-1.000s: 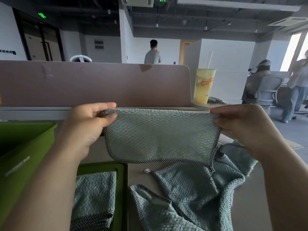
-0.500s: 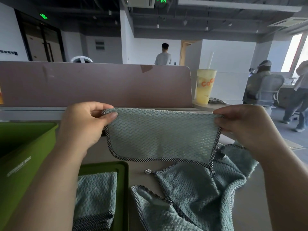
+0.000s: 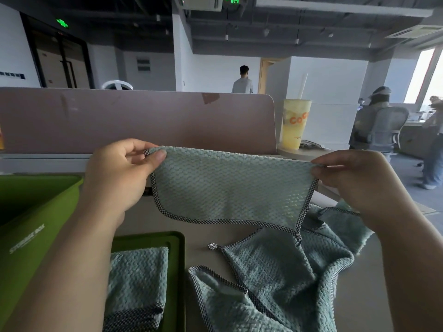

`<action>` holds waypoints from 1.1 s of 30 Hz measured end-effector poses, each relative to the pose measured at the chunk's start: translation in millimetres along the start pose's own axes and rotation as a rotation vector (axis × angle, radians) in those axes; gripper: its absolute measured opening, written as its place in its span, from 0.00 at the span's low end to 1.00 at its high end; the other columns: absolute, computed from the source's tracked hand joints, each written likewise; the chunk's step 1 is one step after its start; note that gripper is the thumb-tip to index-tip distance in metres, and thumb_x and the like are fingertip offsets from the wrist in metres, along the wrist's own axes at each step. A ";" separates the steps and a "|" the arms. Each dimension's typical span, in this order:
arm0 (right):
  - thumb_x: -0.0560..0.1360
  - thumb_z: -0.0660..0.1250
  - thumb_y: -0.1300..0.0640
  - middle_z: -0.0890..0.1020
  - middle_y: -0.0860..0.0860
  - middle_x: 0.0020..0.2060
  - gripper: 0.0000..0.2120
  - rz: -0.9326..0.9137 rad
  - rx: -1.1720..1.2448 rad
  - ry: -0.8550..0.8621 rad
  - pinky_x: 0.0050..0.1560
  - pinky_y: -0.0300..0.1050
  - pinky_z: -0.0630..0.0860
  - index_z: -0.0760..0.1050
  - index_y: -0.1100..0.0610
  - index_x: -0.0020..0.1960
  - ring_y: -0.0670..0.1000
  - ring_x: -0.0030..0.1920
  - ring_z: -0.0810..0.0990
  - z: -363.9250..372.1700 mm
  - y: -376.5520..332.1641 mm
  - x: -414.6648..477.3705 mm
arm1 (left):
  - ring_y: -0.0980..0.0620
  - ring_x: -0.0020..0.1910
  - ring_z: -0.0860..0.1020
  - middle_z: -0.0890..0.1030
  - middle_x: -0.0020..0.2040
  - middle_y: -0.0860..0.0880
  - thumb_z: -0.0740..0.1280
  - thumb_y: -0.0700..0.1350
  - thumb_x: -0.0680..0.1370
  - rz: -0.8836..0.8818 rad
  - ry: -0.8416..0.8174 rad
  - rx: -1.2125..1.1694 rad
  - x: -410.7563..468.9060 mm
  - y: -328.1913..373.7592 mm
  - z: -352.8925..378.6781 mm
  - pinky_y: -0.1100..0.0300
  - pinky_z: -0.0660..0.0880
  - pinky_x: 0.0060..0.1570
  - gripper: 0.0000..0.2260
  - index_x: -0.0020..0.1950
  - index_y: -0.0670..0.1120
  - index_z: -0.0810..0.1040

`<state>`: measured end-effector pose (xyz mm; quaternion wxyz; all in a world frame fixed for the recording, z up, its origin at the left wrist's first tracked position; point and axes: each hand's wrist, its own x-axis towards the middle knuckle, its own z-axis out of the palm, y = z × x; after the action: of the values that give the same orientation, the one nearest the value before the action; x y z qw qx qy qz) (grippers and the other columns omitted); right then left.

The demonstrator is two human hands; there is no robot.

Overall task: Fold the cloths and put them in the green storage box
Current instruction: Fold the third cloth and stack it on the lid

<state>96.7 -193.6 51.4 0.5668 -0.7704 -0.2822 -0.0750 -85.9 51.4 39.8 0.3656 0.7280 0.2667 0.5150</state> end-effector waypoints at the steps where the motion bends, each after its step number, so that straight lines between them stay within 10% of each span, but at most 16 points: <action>1: 0.71 0.73 0.64 0.83 0.48 0.35 0.10 0.000 0.005 -0.011 0.35 0.37 0.70 0.80 0.49 0.37 0.48 0.35 0.79 -0.1 -1.1 -0.5 | 0.58 0.40 0.78 0.81 0.40 0.55 0.71 0.47 0.74 0.003 0.000 -0.025 -0.2 1.6 -0.1 0.64 0.70 0.39 0.03 0.42 0.54 0.79; 7: 0.70 0.72 0.67 0.83 0.55 0.31 0.12 0.115 -0.172 -0.113 0.51 0.58 0.78 0.80 0.52 0.33 0.60 0.38 0.81 -0.2 5.4 2.0 | 0.64 0.39 0.79 0.83 0.40 0.59 0.71 0.49 0.74 0.060 0.030 -0.167 -9.0 21.7 4.4 0.65 0.72 0.41 0.04 0.40 0.58 0.80; 10: 0.72 0.70 0.66 0.80 0.51 0.28 0.11 0.207 -0.365 -0.282 0.44 0.47 0.76 0.80 0.54 0.33 0.56 0.38 0.78 4.6 12.4 4.1 | 0.62 0.38 0.80 0.84 0.38 0.56 0.73 0.47 0.72 0.080 -0.027 -0.189 -16.6 30.7 9.6 0.61 0.76 0.43 0.05 0.40 0.57 0.81; 13: 0.75 0.68 0.58 0.82 0.54 0.48 0.09 0.142 -0.687 -0.472 0.41 0.41 0.72 0.81 0.60 0.52 0.52 0.47 0.78 12.8 0.0 -0.4 | 0.64 0.35 0.80 0.84 0.39 0.60 0.74 0.47 0.71 0.125 -0.123 -0.144 -26.5 42.1 15.8 0.68 0.73 0.38 0.05 0.42 0.57 0.80; 16: 0.71 0.73 0.53 0.80 0.45 0.59 0.24 -0.055 -0.331 -0.523 0.49 0.30 0.73 0.75 0.52 0.65 0.43 0.56 0.78 21.5 -22.1 -15.2 | 0.66 0.33 0.79 0.83 0.38 0.63 0.74 0.47 0.71 0.182 -0.261 -0.101 -38.7 56.8 22.1 0.76 0.68 0.32 0.07 0.43 0.57 0.79; 22: 0.74 0.70 0.58 0.83 0.62 0.45 0.07 -0.428 0.026 -0.555 0.49 0.59 0.77 0.80 0.60 0.50 0.62 0.45 0.81 42.1 -50.9 -36.4 | 0.64 0.36 0.81 0.84 0.38 0.61 0.74 0.48 0.70 0.277 -0.423 -0.093 -56.1 78.0 25.5 0.75 0.70 0.37 0.09 0.46 0.57 0.77; 27: 0.72 0.72 0.58 0.86 0.58 0.39 0.04 -0.347 0.250 -0.370 0.47 0.60 0.79 0.83 0.58 0.45 0.58 0.40 0.84 33.4 -48.2 -31.8 | 0.66 0.42 0.80 0.83 0.44 0.65 0.71 0.64 0.59 0.145 -0.523 -0.036 -48.7 72.6 14.0 0.60 0.75 0.49 0.21 0.50 0.62 0.77; 33: 0.64 0.70 0.54 0.87 0.53 0.41 0.12 -0.259 0.384 -0.345 0.48 0.53 0.81 0.84 0.58 0.45 0.53 0.42 0.86 17.7 -45.9 -28.1 | 0.68 0.41 0.80 0.82 0.41 0.67 0.72 0.56 0.65 0.050 -0.502 -0.086 -43.5 68.5 7.7 0.64 0.73 0.47 0.06 0.41 0.60 0.80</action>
<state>45.9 -178.1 71.1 0.6314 -0.6080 -0.4796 0.0403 -92.1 -24.3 69.4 0.4381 0.8233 0.1273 0.3376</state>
